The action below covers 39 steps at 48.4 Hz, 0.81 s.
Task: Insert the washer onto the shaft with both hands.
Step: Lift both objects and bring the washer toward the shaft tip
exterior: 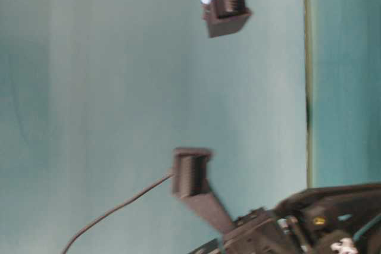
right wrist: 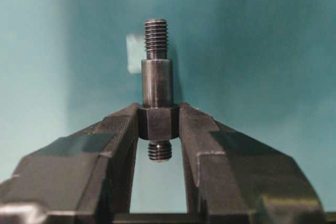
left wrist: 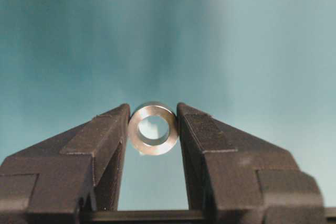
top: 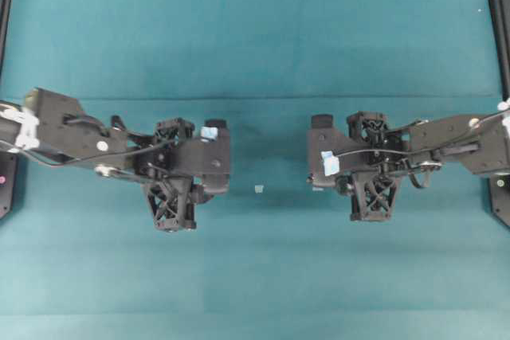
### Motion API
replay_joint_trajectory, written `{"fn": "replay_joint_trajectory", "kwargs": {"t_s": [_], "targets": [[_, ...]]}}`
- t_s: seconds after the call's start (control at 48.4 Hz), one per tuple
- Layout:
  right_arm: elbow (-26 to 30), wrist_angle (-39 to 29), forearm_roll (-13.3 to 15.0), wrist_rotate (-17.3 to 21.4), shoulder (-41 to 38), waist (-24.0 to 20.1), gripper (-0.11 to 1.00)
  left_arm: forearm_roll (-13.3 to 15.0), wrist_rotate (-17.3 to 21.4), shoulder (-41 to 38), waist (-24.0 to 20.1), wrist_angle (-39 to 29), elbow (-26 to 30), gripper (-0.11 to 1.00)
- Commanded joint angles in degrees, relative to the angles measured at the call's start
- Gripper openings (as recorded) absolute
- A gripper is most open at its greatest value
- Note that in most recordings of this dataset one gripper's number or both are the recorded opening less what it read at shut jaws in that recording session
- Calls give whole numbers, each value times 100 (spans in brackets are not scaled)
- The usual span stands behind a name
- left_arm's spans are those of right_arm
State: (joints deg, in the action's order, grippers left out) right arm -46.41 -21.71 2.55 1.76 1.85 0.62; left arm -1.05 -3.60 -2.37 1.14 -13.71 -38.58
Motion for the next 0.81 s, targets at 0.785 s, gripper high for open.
{"fn": "replay_joint_trajectory", "kwargs": {"t_s": [0.785], "targets": [[-290, 2417, -457, 615, 396, -211, 0, -18, -62, 510, -18, 2742, -563, 36]]}}
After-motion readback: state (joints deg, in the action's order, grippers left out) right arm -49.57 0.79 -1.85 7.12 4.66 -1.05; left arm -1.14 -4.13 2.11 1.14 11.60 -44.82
